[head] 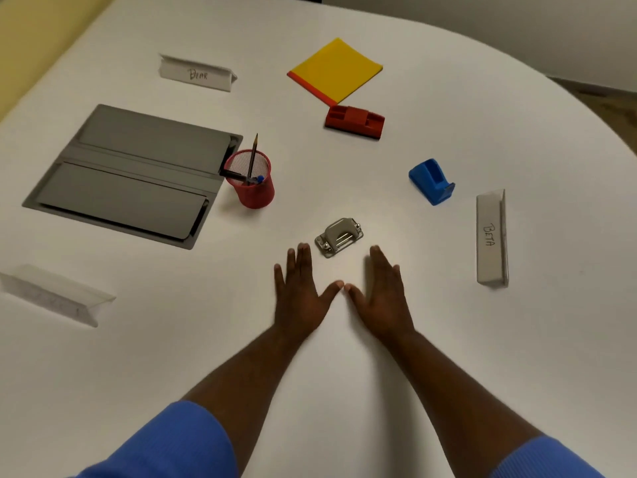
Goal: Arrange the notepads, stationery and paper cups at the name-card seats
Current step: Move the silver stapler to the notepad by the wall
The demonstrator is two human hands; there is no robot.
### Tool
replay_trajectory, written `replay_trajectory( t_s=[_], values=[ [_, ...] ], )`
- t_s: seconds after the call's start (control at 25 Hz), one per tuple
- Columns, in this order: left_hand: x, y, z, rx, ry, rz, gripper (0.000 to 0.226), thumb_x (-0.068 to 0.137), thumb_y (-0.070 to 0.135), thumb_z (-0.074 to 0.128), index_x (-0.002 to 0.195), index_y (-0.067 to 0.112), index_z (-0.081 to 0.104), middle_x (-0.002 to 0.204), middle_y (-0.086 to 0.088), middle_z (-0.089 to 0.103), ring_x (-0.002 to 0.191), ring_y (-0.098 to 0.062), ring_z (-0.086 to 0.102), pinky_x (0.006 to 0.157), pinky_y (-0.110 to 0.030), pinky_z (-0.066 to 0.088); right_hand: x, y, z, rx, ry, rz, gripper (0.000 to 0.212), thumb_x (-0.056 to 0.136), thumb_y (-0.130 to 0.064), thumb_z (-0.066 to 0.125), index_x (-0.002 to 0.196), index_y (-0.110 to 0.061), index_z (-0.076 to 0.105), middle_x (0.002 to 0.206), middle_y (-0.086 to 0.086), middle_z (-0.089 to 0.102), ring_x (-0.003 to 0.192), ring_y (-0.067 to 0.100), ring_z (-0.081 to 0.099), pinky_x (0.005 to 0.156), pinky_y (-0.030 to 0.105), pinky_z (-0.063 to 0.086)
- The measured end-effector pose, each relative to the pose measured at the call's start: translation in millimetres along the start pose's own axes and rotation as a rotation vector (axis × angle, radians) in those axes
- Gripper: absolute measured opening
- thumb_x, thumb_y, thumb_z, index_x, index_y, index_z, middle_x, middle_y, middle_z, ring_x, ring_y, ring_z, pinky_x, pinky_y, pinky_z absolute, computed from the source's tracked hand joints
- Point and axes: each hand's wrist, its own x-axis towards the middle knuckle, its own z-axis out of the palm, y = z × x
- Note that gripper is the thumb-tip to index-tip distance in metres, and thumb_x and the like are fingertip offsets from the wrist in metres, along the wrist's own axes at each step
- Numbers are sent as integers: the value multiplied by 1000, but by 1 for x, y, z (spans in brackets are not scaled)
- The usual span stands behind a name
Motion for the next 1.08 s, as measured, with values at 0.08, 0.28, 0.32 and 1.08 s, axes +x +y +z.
replay_trajectory(
  t_s=[0.08,0.28,0.32,1.08],
  values=[
    [17,6,4,-1,63,-32,107,90,75,49,164,12,4,172,1,10,160,-19,-1,126,-47,-8,24,-2,0,43,27,-16,77,99,-32,59,160,-7,18,168,6,19,155,17,16,127,44,5],
    [42,18,5,-49,72,-87,99,86,74,59,163,26,20,172,4,13,160,-19,-3,123,-56,-9,72,-13,-16,30,20,-84,76,90,-18,62,158,-10,28,161,9,37,145,26,39,120,43,30],
    [44,20,5,-59,80,-87,92,86,70,63,160,28,29,172,3,15,160,-20,-2,123,-57,-9,78,-16,-18,2,-2,-101,78,86,-20,60,157,-11,30,157,10,43,141,28,44,117,45,34],
    [-116,21,-46,-144,-16,25,49,83,36,80,127,19,67,118,2,72,120,-18,62,124,-45,4,-92,-37,-31,95,-71,-46,60,87,5,61,143,-13,52,142,5,50,123,25,47,99,25,36]
  ],
)
